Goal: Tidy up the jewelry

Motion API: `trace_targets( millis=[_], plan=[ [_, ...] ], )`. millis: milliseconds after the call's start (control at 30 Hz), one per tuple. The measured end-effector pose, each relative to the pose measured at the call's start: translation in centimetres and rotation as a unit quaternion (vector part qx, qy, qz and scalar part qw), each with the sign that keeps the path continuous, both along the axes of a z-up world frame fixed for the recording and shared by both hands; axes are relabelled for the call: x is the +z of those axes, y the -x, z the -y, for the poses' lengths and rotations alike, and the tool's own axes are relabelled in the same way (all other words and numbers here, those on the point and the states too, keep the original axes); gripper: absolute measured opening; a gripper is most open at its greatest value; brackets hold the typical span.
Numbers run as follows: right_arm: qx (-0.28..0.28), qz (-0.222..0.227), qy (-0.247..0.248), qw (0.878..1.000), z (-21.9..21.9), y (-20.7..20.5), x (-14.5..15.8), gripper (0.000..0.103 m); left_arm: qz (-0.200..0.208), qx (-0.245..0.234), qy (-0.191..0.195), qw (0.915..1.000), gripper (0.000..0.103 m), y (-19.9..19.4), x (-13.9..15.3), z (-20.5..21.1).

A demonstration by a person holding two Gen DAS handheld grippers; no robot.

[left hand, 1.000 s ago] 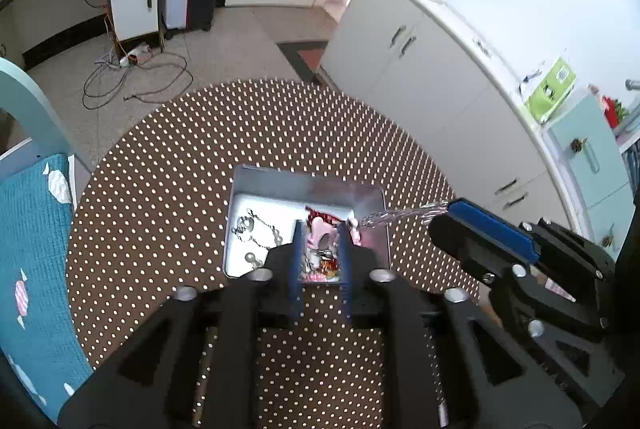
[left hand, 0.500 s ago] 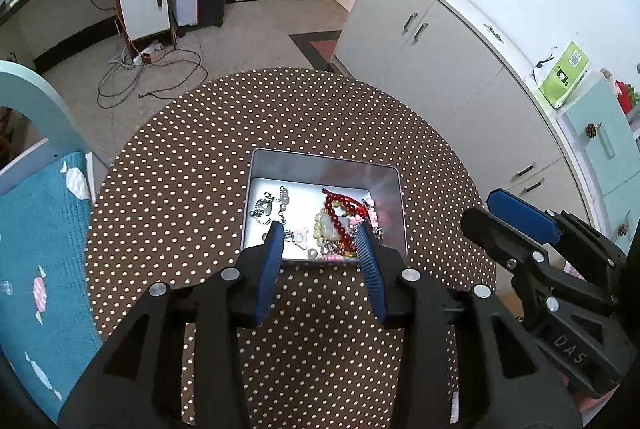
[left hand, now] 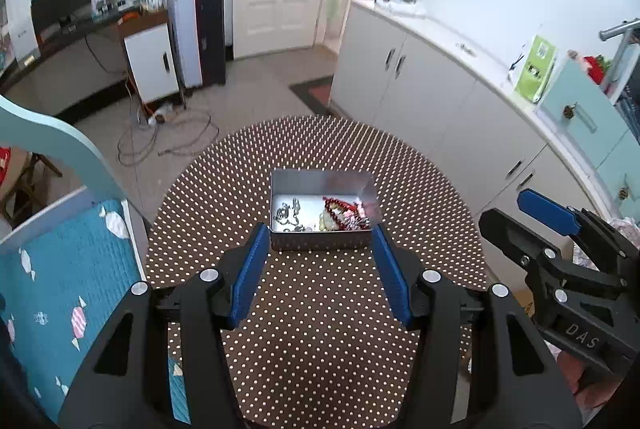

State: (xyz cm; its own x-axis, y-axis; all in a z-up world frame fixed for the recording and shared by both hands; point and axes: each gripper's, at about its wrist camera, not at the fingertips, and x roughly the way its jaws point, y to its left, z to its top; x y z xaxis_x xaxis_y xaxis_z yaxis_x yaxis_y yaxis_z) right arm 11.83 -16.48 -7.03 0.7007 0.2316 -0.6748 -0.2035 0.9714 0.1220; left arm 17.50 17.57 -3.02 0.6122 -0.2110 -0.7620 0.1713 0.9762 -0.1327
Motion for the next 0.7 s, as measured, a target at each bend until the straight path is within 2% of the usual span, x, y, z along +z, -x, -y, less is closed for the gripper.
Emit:
trace_targets(
  millis=[67,267,467,700],
  plan=[
    [-0.011,0.013,0.000,1.000,0.2,1.5,1.2,0.074,0.015,-0.002,-0.004,0.9999,0.060,1.3,1.2,0.0],
    [-0.031,0.048,-0.004,0.998,0.8,4.9,4.1,0.090,0.054,0.006,-0.008,0.9985,0.060,5.1,4.6,0.0],
    [-0.025,0.077,-0.018,0.997,1.4,6.6,6.4,0.095,0.084,0.019,-0.008,0.9963,0.060,7.9,7.4,0.4],
    [-0.020,0.111,-0.005,0.994,1.8,7.7,8.1,0.095,0.114,0.031,-0.015,0.9928,0.060,10.4,9.9,1.8]
  ],
)
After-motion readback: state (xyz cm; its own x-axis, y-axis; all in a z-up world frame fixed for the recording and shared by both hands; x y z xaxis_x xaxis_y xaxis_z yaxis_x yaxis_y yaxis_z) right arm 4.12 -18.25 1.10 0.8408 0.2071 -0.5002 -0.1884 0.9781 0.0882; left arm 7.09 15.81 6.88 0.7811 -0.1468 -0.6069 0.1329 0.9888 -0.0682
